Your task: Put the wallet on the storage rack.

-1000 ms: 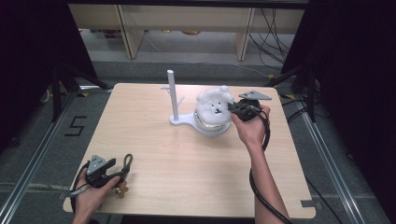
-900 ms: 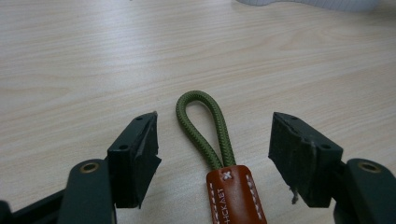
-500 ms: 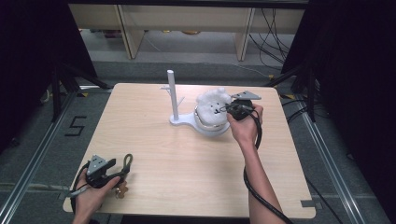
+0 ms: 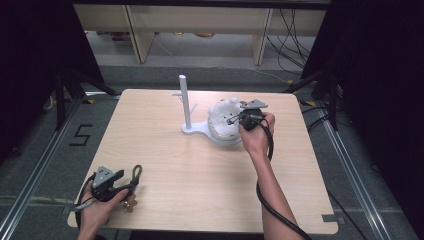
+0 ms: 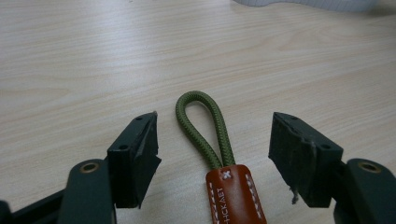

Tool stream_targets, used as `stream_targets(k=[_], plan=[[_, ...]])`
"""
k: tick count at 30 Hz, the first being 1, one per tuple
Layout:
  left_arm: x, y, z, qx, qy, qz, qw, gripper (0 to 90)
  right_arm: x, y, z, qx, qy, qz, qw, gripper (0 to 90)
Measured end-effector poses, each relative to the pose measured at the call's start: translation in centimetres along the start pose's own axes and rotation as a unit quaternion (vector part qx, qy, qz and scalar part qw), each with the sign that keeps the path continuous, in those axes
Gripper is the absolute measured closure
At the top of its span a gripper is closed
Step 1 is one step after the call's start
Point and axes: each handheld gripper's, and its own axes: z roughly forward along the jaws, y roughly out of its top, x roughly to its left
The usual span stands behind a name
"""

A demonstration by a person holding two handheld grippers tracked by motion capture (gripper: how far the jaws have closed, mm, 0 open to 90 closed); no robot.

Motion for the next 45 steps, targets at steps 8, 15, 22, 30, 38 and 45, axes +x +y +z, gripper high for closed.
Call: stream_targets(k=[8,15,22,30,38,45], plan=[[-0.1,0.0,0.1,0.001,0.0,-0.002,1.0,32.3,-0.1,-0.1,0.4,0.003,-0.006,-0.001,1.0,80.9],[0.0,0.1,0.2,-0.002,-0.007,0.007,0.9999,32.3,-0.1,-0.1,0.5,0.01,-0.002,-0.002,0.9999,77.9],[0.0,0.1,0.2,-0.002,-0.007,0.006,1.0,32.3,-0.3,0.1,0.4,0.01,0.004,0.024,0.9997,70.1],[-0.1,0.1,0.2,-0.002,-0.007,0.006,1.0,32.3,-0.5,0.1,0.3,0.007,0.011,0.038,0.9992,61.6],[-0.1,0.1,0.1,-0.005,-0.004,0.003,1.0,32.3,-0.3,0.1,-0.1,0.0,0.013,0.057,0.9983,55.7],[-0.2,0.0,0.1,-0.001,-0.002,-0.001,1.0,32.3,-0.6,-0.4,-0.5,-0.014,0.029,0.074,0.9968,49.6]])
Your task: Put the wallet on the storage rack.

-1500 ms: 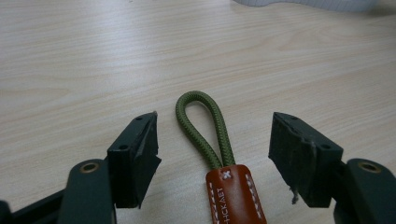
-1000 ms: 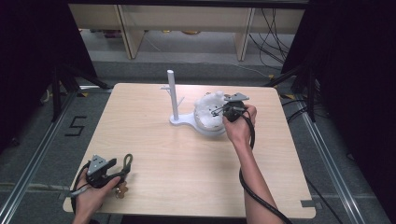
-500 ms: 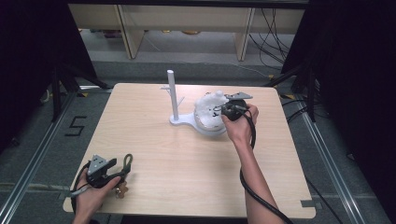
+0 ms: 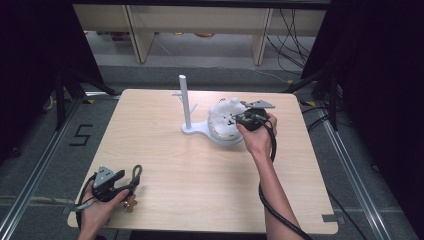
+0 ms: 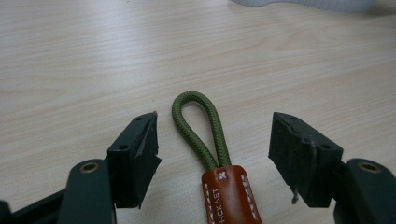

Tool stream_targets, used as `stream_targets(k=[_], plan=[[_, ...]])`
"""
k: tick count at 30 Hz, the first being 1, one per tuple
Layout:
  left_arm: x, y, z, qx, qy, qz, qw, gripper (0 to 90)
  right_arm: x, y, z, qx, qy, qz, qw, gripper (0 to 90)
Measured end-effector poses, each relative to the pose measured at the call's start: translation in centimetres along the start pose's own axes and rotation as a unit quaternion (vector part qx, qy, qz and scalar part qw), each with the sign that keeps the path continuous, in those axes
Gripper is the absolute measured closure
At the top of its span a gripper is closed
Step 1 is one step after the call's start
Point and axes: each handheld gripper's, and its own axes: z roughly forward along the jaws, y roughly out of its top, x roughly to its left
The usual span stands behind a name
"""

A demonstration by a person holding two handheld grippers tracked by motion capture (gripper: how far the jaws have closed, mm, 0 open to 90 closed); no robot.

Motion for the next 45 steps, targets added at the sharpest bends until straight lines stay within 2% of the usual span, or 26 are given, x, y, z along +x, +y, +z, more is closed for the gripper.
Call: stream_targets(k=[2,3,5,8,10,12,13,14,15,16,19,23,24,25,28,29,31,32,33,34,35,36,39,40,41,45], plan=[[-0.1,0.0,-0.1,0.006,0.006,-0.002,1.0,32.3,0.1,-0.2,-0.1,-0.007,0.004,0.011,0.9999,48.2],[0.1,0.0,0.1,-0.004,-0.005,0.007,1.0,32.3,0.0,-0.2,-0.1,-0.01,0.003,0.009,0.9999,47.5],[-0.1,0.0,-0.1,0.005,0.004,-0.002,1.0,32.3,0.0,-0.3,-0.4,-0.014,0.004,0.006,0.9999,47.4],[0.0,-0.1,0.0,0.001,-0.001,0.0,1.0,32.4,-0.1,-0.6,-0.7,-0.026,0.012,-0.001,0.9996,47.4],[0.2,0.0,0.1,-0.002,-0.007,0.006,1.0,32.4,0.0,-0.8,-1.0,-0.028,0.015,0.011,0.9994,47.4],[0.2,0.0,0.1,-0.002,-0.006,0.005,1.0,32.4,-0.2,-0.9,-1.4,-0.033,0.013,0.007,0.9993,47.5],[0.2,0.0,0.1,-0.002,-0.007,0.006,1.0,32.5,0.0,-1.0,-1.7,-0.031,0.009,0.02,0.9993,47.5],[0.2,0.0,0.1,-0.001,-0.007,0.006,1.0,32.5,-0.3,-1.0,-1.8,-0.034,0.016,0.006,0.9993,47.6],[0.2,0.0,0.1,-0.003,-0.008,0.007,0.9999,32.5,-0.3,-1.1,-2.1,-0.029,0.013,0.013,0.9994,47.8],[0.2,0.0,0.1,-0.001,-0.008,0.007,0.9999,32.5,-0.5,-1.3,-2.3,-0.031,0.013,0.005,0.9994,48.2],[0.0,-0.1,0.1,0.002,-0.002,0.002,1.0,32.5,-0.5,-1.5,-2.9,-0.027,0.013,0.019,0.9994,48.5],[0.0,0.0,0.0,0.003,-0.001,0.0,1.0,32.5,-0.8,-1.8,-3.5,-0.029,0.017,0.015,0.9993,48.4],[0.1,0.0,0.1,-0.001,-0.007,0.008,0.9999,32.5,-0.5,-1.9,-3.6,-0.026,0.016,0.03,0.9991,48.4],[-0.1,-0.1,0.0,0.004,0.001,-0.002,1.0,32.5,-0.8,-2.1,-3.8,-0.028,0.025,0.017,0.9991,48.4],[0.1,0.0,0.1,-0.002,-0.008,0.005,1.0,32.5,-0.8,-2.5,-4.3,-0.02,0.031,0.027,0.999,48.0],[0.2,0.1,0.1,-0.003,-0.011,0.006,0.9999,32.4,-1.0,-2.7,-4.4,-0.019,0.035,0.02,0.999,47.9],[0.1,0.1,0.1,-0.008,-0.01,0.003,0.9999,32.2,-1.0,-3.2,-4.7,-0.018,0.032,0.021,0.9991,47.5],[0.1,0.2,0.0,-0.005,-0.007,0.003,1.0,32.1,-0.9,-3.5,-5.0,-0.011,0.031,0.035,0.9988,47.4],[0.0,0.2,0.0,-0.003,-0.004,-0.003,1.0,32.1,-1.3,-3.8,-5.1,-0.015,0.038,0.018,0.999,47.3],[0.0,0.2,0.0,-0.002,-0.002,-0.002,1.0,32.1,-1.2,-4.1,-5.3,-0.009,0.034,0.029,0.999,47.2],[0.0,0.3,0.1,-0.004,-0.004,0.001,1.0,32.0,-1.4,-4.4,-5.4,-0.01,0.036,0.023,0.999,47.0],[0.0,0.3,0.1,-0.005,-0.008,0.003,1.0,32.0,-1.2,-4.8,-5.6,-0.007,0.033,0.038,0.9987,46.9],[-0.1,0.4,0.2,-0.002,-0.008,0.005,1.0,32.1,-1.7,-5.8,-6.0,-0.007,0.037,0.025,0.999,46.3],[-0.1,0.4,0.3,-0.003,-0.011,0.008,0.9999,32.1,-1.5,-6.3,-6.3,-0.003,0.031,0.044,0.9985,46.2],[-0.1,0.5,0.3,-0.004,-0.012,0.006,0.9999,32.1,-1.9,-6.6,-6.4,-0.003,0.038,0.029,0.9989,46.1],[-0.2,0.7,0.2,0.0,-0.006,0.003,1.0,32.2,-2.3,-9.0,-6.9,0.003,0.042,0.05,0.9978,46.5]])
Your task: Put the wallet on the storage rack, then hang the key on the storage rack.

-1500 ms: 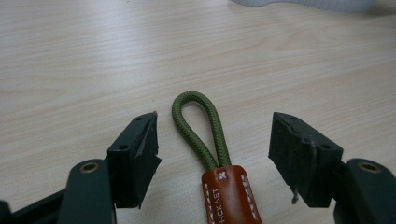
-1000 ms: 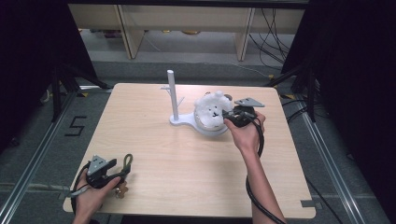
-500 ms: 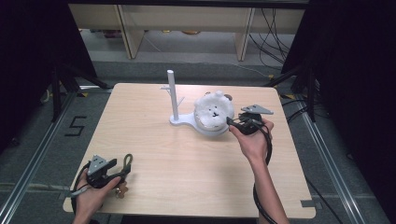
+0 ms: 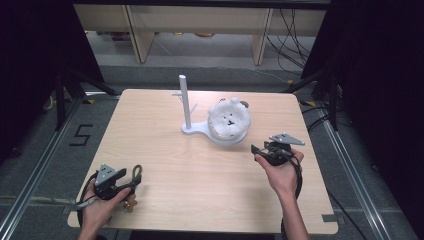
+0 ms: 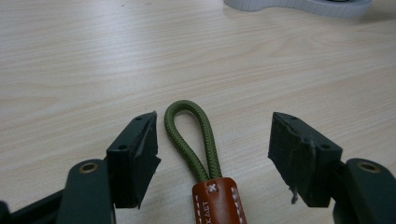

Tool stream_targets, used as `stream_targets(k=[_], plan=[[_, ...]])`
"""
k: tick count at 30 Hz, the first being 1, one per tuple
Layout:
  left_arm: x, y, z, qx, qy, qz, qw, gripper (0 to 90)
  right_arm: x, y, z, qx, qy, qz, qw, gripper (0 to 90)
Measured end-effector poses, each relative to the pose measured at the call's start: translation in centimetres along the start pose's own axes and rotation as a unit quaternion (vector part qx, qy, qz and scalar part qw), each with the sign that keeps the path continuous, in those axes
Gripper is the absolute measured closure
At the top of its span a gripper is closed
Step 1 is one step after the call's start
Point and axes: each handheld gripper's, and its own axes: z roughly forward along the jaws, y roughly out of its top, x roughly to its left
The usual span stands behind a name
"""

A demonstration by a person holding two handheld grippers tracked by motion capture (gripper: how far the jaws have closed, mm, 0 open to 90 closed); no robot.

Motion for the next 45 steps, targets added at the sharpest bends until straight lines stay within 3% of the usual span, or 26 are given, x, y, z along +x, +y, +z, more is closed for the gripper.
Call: stream_targets(k=[1,2,3,6,7,8,9,12,13,15,21,24,25,26,27,28,29,32,33,35,36,44,45], plan=[[-0.1,0.0,0.0,0.001,0.004,-0.006,1.0,32.2,0.0,0.0,0.0,0.0,0.0,0.0,1.0,46.5],[0.1,0.1,0.1,-0.001,-0.004,0.009,1.0,32.2,-0.2,-0.4,-0.1,0.001,0.0,0.002,1.0,46.6],[-0.1,0.1,0.0,0.004,0.003,0.0,1.0,32.2,-0.3,-0.8,-0.2,0.006,-0.002,0.003,1.0,46.6],[-0.2,0.2,0.2,0.005,0.001,0.002,1.0,32.3,-0.6,-2.0,-0.5,0.012,-0.005,0.011,0.9999,46.7],[-0.1,0.3,0.4,0.0,-0.007,0.011,0.9999,32.4,-0.7,-2.3,-0.6,0.01,-0.001,0.017,0.9998,46.8],[-0.2,0.4,0.3,0.004,-0.003,0.007,1.0,32.5,-0.9,-2.7,-0.6,0.004,0.006,0.023,0.9997,46.9],[-0.2,0.4,0.5,0.001,-0.006,0.011,0.9999,32.6,-0.9,-2.8,-0.8,0.014,0.007,0.03,0.9994,46.9],[-0.4,0.6,0.6,0.002,-0.009,0.014,0.9999,32.6,-1.3,-3.1,-1.0,0.013,0.009,0.029,0.9995,46.9],[-0.6,0.6,0.5,0.006,-0.003,0.007,1.0,32.6,-1.2,-3.2,-1.1,0.015,-0.001,0.043,0.999,46.9],[-0.5,0.7,0.5,0.003,-0.01,0.018,0.9998,32.5,-1.5,-3.3,-1.3,0.011,-0.003,0.033,0.9994,46.9],[-0.4,0.9,0.0,0.019,0.0,0.008,0.9998,33.4,-1.9,-3.5,-1.7,0.009,0.003,0.035,0.9993,46.9],[-0.3,1.1,0.1,0.028,-0.006,0.019,0.9994,34.0,-2.1,-3.5,-2.0,0.015,0.003,0.04,0.9991,46.9],[-0.4,1.2,0.0,0.043,-0.003,0.011,0.999,34.0,-2.1,-3.5,-2.1,0.016,0.001,0.041,0.999,46.9],[-0.6,1.3,-0.1,0.06,0.004,-0.006,0.9982,34.0,-2.2,-3.5,-2.1,0.01,-0.001,0.039,0.9992,46.9],[-0.3,1.5,-0.1,0.069,0.002,0.014,0.9975,34.0,-2.2,-3.5,-2.3,0.011,0.004,0.042,0.9991,46.8],[-0.4,1.5,-0.1,0.073,0.006,-0.001,0.9973,33.9,-2.3,-3.5,-2.3,0.012,-0.005,0.044,0.9989,46.8],[-0.1,1.6,-0.3,0.093,0.006,0.007,0.9956,33.9,-2.4,-3.6,-2.3,0.008,0.002,0.045,0.999,46.7],[0.0,1.9,-0.4,0.113,0.006,-0.004,0.9935,33.7,-2.6,-3.7,-2.3,0.016,0.0,0.049,0.9987,46.5],[0.2,2.2,-0.6,0.133,0.004,0.009,0.9911,33.8,-2.6,-3.7,-2.3,0.015,-0.001,0.049,0.9987,46.5],[0.2,2.4,-0.6,0.136,0.006,0.001,0.9907,34.0,-2.6,-3.8,-2.2,0.019,-0.001,0.049,0.9986,46.4],[0.4,2.6,-0.7,0.15,0.004,0.009,0.9886,34.3,-2.7,-3.8,-2.2,0.021,-0.004,0.044,0.9988,46.2],[0.4,4.0,-0.6,0.201,0.013,-0.018,0.9794,38.2,-2.6,-3.9,-2.3,0.026,0.002,0.049,0.9985,45.6],[0.5,4.2,-0.6,0.213,0.013,-0.018,0.9768,38.2,-2.1,-3.9,-2.4,0.03,-0.001,0.073,0.9969,45.4]])
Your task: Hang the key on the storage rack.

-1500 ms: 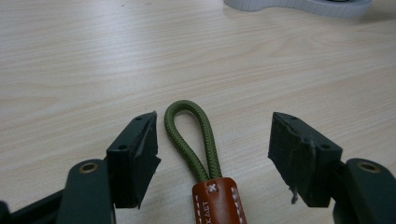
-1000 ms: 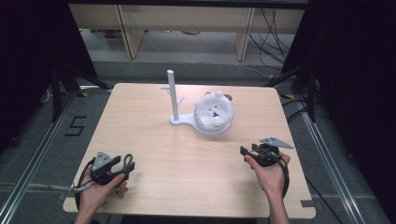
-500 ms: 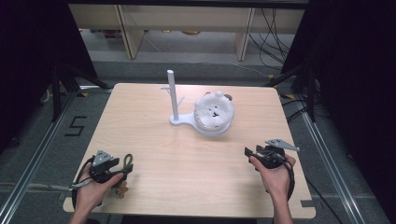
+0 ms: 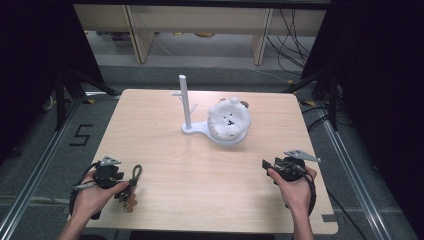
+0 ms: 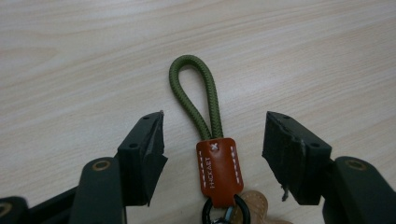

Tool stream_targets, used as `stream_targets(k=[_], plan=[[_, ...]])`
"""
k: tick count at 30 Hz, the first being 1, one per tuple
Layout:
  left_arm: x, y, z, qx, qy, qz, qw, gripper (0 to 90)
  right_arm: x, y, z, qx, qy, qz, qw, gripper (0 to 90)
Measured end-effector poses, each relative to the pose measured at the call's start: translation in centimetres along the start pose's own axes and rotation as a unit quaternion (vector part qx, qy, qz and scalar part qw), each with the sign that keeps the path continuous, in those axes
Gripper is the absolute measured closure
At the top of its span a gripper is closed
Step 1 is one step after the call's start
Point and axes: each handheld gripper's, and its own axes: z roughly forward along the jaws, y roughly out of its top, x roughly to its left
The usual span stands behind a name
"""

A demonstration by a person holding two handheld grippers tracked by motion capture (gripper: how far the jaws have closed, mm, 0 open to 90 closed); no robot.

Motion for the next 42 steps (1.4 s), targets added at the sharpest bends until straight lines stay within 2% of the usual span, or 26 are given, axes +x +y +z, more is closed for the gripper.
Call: stream_targets(k=[1,2,3,4,5,7,8,9,10,11,14,15,17,20,24,25,26,27,28,31,32,33,35,36,39,42], plan=[[0.0,0.2,-0.1,0.015,0.001,-0.006,0.9999,38.2,0.0,0.0,0.0,0.0,0.003,-0.002,1.0,45.1],[0.0,0.4,0.0,0.026,0.001,-0.01,0.9996,38.2,-0.4,0.0,0.2,-0.002,0.007,-0.023,0.9997,45.0],[0.1,0.7,-0.1,0.047,-0.001,-0.014,0.9988,38.2,-0.3,-0.1,0.3,0.002,0.007,-0.024,0.9997,44.8],[0.2,0.8,0.0,0.057,-0.001,-0.016,0.9983,38.2,-0.3,-0.1,0.3,0.002,0.007,-0.024,0.9997,44.8],[0.4,1.0,0.0,0.07,-0.001,-0.017,0.9974,38.3,0.1,-0.2,0.2,0.012,0.009,-0.002,0.9999,44.7],[0.6,1.3,0.1,0.083,0.002,-0.025,0.9962,38.4,0.1,-0.3,0.4,0.01,0.01,-0.004,0.9999,44.7],[0.7,1.4,0.2,0.088,0.001,-0.025,0.9958,38.4,-0.2,-0.2,0.5,0.008,0.015,-0.024,0.9996,44.6],[0.7,1.3,0.3,0.094,0.008,-0.036,0.9949,38.4,-0.2,-0.2,0.5,0.008,0.015,-0.026,0.9995,44.6],[0.4,1.3,0.5,0.09,0.007,-0.056,0.9943,38.4,-0.2,-0.2,0.5,0.007,0.014,-0.029,0.9995,44.5],[0.5,1.5,0.5,0.106,0.011,-0.05,0.993,38.5,-0.2,-0.1,0.5,0.005,0.008,-0.028,0.9996,44.5],[0.5,1.6,0.8,0.12,0.008,-0.045,0.9917,38.7,-0.3,-0.1,0.4,0.004,0.012,-0.026,0.9996,44.4],[0.5,1.6,0.9,0.125,0.01,-0.041,0.9913,38.9,0.1,-0.1,0.3,0.008,0.011,-0.004,0.9999,44.4],[0.1,1.7,1.0,0.136,0.005,-0.038,0.99,39.4,0.1,-0.1,0.3,0.007,0.01,-0.003,0.9999,44.3],[-0.3,1.6,1.2,0.149,0.0,-0.018,0.9887,41.0,0.1,-0.2,0.3,0.01,0.012,-0.003,0.9999,44.1],[-0.6,1.7,1.6,0.162,0.004,-0.008,0.9867,43.8,0.2,-0.3,0.5,0.014,0.013,-0.005,0.9998,43.7],[-0.7,1.8,1.6,0.17,0.01,0.002,0.9853,44.3,-0.1,-0.2,0.6,0.008,0.012,-0.027,0.9995,43.6],[-0.7,1.8,1.7,0.168,0.012,0.001,0.9858,45.2,-0.1,-0.3,0.6,0.01,0.016,-0.026,0.9995,43.5],[-0.8,1.9,1.7,0.177,0.015,0.007,0.9841,46.1,0.0,-0.3,0.6,0.011,0.014,-0.027,0.9995,43.4],[-0.9,1.8,1.8,0.177,0.017,0.003,0.984,46.7,0.0,-0.3,0.6,0.01,0.019,-0.028,0.9994,43.4],[-1.0,1.9,1.9,0.184,0.02,0.015,0.9825,49.6,-0.1,-0.2,0.6,0.009,0.014,-0.028,0.9995,43.4],[-1.2,1.8,2.0,0.178,0.022,0.01,0.9838,50.4,0.0,-0.1,0.4,0.009,0.017,-0.027,0.9994,43.5],[-1.3,1.8,2.0,0.179,0.018,0.011,0.9836,51.0,-0.1,-0.1,0.4,0.002,0.013,-0.029,0.9995,43.6],[-1.4,1.8,2.0,0.179,0.018,0.019,0.9835,52.3,-0.1,-0.1,0.3,-0.003,0.02,-0.027,0.9995,43.6],[-1.3,2.0,2.0,0.184,0.018,0.035,0.9821,52.8,-0.1,0.0,0.3,-0.003,0.016,-0.026,0.9995,43.7],[-1.6,1.8,2.1,0.182,0.018,0.024,0.9829,54.6,-0.1,0.0,0.2,-0.002,0.016,-0.026,0.9995,43.7],[-1.6,2.0,2.1,0.19,0.017,0.034,0.981,55.7,0.0,-0.1,0.3,0.001,0.017,-0.027,0.9995,43.7]])
